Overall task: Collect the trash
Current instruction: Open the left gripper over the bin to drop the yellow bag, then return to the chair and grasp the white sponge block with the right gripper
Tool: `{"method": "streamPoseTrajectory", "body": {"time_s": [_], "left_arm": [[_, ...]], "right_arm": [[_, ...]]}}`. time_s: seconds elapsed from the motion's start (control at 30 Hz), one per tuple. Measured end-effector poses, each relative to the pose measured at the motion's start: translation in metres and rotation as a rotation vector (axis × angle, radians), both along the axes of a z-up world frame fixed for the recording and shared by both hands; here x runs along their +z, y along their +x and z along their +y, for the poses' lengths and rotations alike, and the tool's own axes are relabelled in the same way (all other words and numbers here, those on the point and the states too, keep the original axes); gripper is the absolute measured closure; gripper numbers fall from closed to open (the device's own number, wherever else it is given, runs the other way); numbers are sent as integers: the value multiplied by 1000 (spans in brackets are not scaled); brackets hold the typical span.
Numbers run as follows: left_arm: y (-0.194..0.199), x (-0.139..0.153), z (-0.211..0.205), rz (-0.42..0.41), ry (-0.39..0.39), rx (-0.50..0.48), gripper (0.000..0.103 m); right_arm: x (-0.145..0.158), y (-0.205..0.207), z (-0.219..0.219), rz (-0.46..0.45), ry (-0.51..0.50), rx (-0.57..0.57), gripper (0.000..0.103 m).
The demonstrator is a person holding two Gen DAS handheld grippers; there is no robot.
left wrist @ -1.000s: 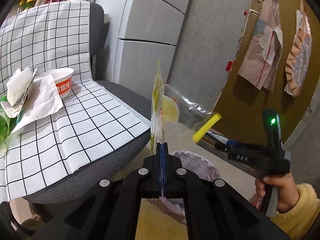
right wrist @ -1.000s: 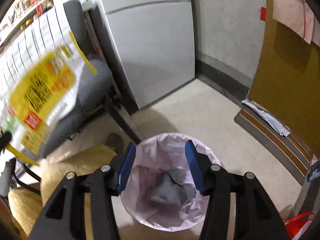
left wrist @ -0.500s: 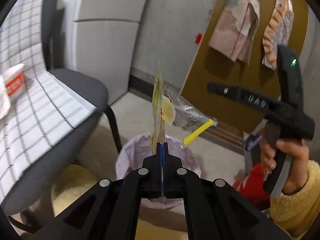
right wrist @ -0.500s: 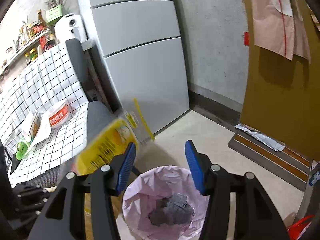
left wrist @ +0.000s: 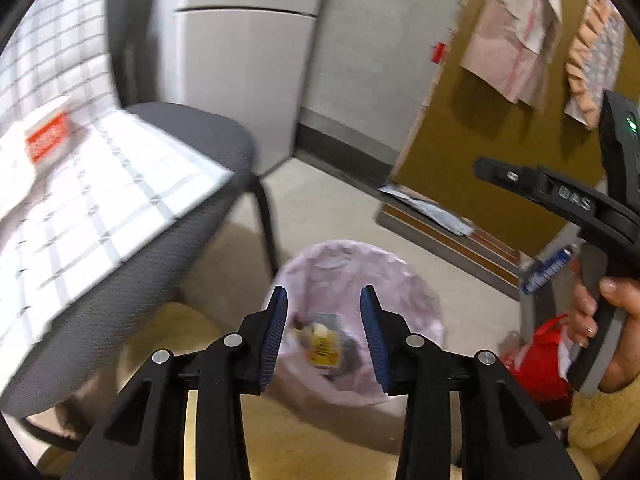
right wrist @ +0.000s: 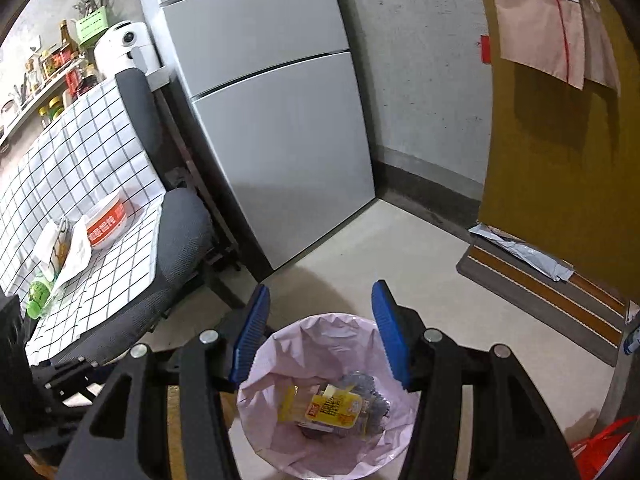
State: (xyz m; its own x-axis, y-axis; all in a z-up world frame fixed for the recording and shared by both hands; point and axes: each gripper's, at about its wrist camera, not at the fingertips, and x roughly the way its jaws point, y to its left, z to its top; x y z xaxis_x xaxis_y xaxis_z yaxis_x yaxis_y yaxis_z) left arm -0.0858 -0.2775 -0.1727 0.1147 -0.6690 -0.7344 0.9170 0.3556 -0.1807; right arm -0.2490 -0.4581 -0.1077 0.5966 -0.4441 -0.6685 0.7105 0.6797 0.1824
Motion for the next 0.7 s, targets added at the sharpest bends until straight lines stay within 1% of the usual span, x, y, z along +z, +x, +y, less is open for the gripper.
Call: {"method": "streamPoseTrajectory", "body": {"time_s": [0.17,0.23,0.33,0.4,0.5,0.57,0.6,0.63,0.67,0.7], "left_arm": [[18,11,28,-53,10,103,63],[24,16,42,-71,7,146,63],[37,24,69,-84,4,225,63],[43,31,86,-96,4,278,63],[57,40,116,-109,12,374,62],[71,46,141,-106,15,446,59],[78,49,154,-111,19,486,54],[82,50,164,-117,22,517,51],[91,54,181,-126,27,574,50],[96,55,194,-132,27,608,50]], "right_arm": [[3,15,15,-1,12,54,50],[6,25,25,-13,13,101,50],[10,45,42,-47,29,205,50],[14,63,57,-51,41,285,50],[23,94,85,-38,12,383,50],[29,115,101,-50,18,449,50],[33,127,111,-58,24,486,50],[35,136,118,-60,27,513,50],[39,148,128,-61,27,546,50],[43,161,139,-60,19,577,50]]}}
